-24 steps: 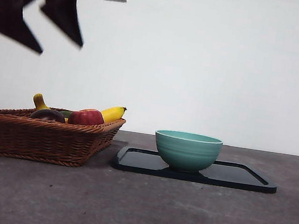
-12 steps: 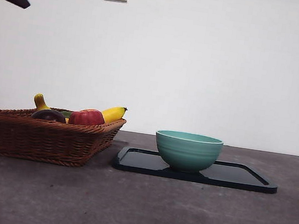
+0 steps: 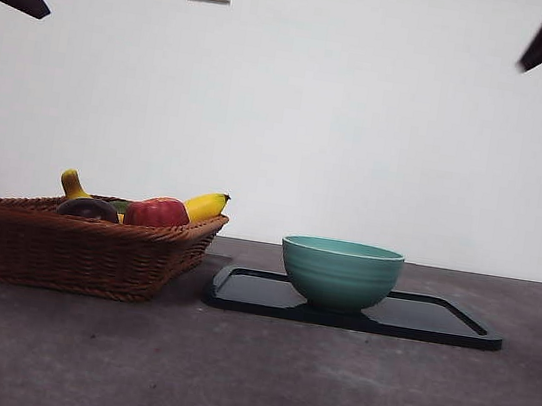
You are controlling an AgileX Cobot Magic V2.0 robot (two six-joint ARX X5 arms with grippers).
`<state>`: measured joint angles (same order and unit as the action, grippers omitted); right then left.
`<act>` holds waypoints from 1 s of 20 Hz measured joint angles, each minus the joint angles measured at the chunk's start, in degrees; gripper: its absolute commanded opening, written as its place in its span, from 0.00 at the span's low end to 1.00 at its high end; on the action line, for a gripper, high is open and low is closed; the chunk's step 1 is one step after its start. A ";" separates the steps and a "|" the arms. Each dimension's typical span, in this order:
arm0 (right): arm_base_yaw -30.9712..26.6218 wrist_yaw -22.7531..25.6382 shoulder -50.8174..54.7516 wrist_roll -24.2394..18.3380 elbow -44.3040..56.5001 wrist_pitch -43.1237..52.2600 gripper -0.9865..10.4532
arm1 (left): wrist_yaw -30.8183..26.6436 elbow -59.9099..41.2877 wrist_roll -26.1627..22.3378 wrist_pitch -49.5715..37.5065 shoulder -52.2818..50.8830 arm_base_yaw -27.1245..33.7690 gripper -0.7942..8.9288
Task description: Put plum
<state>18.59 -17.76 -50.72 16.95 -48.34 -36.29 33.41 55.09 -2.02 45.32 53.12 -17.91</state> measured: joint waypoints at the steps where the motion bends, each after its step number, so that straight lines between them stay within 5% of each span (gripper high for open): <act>1: -0.39 0.00 -3.45 0.07 -1.68 0.57 0.33 | 0.00 0.00 -0.02 0.17 0.00 0.00 0.59; 12: -2.12 1.51 -38.62 -3.43 -22.56 2.73 0.33 | 0.00 0.00 0.00 0.33 0.00 0.00 0.59; 20: -2.10 2.91 -51.08 -3.89 -24.70 7.56 0.33 | 0.00 0.00 -0.02 0.33 0.00 0.00 0.59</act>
<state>16.49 -14.85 -101.80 13.06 -73.03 -28.73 33.41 55.09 -2.04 45.65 53.12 -17.91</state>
